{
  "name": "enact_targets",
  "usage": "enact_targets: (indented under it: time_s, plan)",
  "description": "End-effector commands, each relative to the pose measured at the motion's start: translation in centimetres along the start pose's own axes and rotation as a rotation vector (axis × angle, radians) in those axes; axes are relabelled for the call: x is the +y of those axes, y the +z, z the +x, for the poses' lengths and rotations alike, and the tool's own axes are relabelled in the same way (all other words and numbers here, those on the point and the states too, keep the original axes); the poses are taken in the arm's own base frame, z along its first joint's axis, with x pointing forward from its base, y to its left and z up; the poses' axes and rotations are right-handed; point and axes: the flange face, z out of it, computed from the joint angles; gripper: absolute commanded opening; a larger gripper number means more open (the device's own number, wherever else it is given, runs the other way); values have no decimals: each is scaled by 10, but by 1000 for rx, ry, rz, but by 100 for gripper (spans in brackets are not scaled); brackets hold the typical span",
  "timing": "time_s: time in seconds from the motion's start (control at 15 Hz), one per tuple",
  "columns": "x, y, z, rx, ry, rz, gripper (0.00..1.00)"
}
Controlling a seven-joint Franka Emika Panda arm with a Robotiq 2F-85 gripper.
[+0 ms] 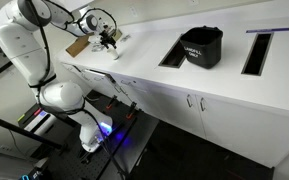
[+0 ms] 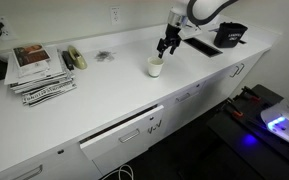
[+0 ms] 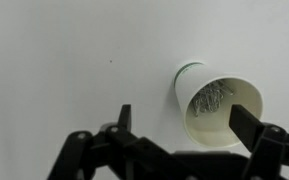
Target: Move the mug to the right
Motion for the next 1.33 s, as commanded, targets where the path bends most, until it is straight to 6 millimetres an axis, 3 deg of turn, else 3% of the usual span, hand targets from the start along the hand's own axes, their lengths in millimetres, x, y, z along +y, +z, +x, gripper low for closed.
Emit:
enact_targets:
  time_s: [0.0, 0.2, 0.27, 0.4, 0.93, 1.0, 1.27]
  plan:
    - [-5, 12, 16, 23, 13, -31, 100]
    - [-5, 23, 21, 14, 10, -41, 100]
    - [-6, 25, 22, 12, 5, -42, 75]
    - [-7, 29, 24, 10, 6, -44, 68]
    - [-17, 32, 23, -5, -10, -52, 5]
    - [-18, 32, 22, -7, -12, -50, 1]
    - [-20, 31, 18, -26, -37, -60, 1]
